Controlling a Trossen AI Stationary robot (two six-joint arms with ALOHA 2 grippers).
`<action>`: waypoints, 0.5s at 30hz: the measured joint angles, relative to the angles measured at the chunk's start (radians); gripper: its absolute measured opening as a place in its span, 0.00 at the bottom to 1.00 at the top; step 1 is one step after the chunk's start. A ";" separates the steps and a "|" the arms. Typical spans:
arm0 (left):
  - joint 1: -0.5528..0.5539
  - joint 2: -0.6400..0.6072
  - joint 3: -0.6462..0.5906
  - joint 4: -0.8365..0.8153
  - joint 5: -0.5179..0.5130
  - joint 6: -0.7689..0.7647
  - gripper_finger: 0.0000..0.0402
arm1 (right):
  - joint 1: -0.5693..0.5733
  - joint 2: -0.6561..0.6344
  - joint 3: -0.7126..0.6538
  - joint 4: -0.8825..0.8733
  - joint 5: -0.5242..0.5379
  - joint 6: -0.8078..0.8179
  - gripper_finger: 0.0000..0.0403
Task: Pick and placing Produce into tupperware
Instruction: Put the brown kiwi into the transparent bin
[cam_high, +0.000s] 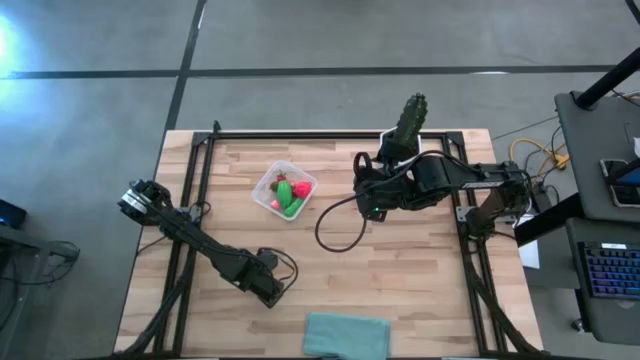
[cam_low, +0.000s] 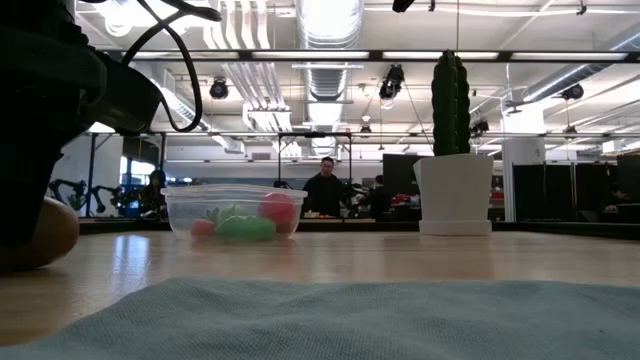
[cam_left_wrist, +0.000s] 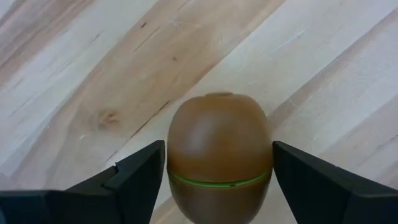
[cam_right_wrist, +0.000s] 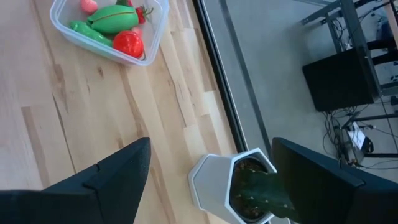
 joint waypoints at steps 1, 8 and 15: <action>0.000 0.000 0.000 0.000 0.004 0.000 0.69 | 0.000 0.000 0.000 0.000 0.000 0.000 0.81; 0.000 0.000 0.000 0.000 0.031 0.018 0.64 | 0.000 0.000 0.000 0.000 0.000 0.003 0.81; 0.000 -0.001 0.000 0.000 0.035 0.025 0.55 | 0.000 0.000 0.000 0.004 0.000 0.003 0.81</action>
